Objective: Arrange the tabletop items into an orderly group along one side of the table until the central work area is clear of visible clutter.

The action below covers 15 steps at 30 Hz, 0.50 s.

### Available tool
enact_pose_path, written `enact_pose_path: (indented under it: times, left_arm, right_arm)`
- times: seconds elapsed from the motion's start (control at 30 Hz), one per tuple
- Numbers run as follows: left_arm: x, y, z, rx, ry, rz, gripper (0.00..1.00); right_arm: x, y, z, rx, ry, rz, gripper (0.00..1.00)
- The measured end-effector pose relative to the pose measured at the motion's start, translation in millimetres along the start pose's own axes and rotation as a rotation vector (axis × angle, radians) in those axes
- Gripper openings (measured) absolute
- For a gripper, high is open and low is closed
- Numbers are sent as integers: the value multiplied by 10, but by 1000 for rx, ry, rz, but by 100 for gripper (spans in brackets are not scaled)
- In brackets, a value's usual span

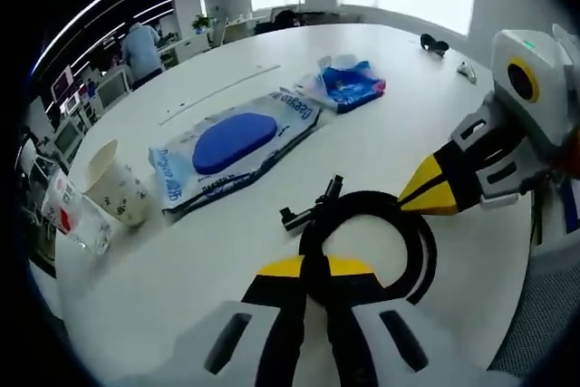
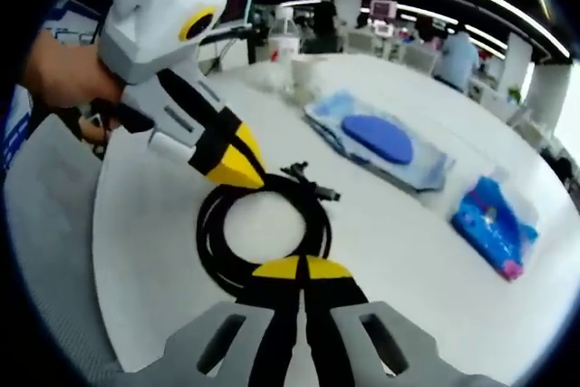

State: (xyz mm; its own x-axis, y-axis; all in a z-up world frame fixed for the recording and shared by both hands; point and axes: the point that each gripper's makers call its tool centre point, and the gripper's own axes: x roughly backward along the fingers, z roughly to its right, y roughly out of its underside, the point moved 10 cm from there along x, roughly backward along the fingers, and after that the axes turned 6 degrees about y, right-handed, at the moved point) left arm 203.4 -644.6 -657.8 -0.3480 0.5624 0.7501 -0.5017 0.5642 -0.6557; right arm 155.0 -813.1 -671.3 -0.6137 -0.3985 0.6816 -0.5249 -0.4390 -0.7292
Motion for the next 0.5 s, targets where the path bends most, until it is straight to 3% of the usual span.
enact_pose_path:
  times: [0.23, 0.33, 0.37, 0.43, 0.5]
  left_arm:
    - [-22, -14, -29, 111, -4, 9, 4]
    - [-41, -24, -25, 153, -21, 20, 4]
    - [-49, -26, -28, 183, -28, 24, 3]
    - [-69, -30, -40, 308, -37, 40, 3]
    - [-84, -35, -59, 340, -42, 53, 3]
  right_arm:
    - [-53, -19, 75, -49, 15, -2, 0]
    - [-30, -46, 81, -138, 18, 31, 0]
    - [-19, -38, 79, -169, 15, 23, 0]
    - [8, -18, 86, -148, 42, 2, 3]
    - [24, 2, 72, -131, 51, 15, 6]
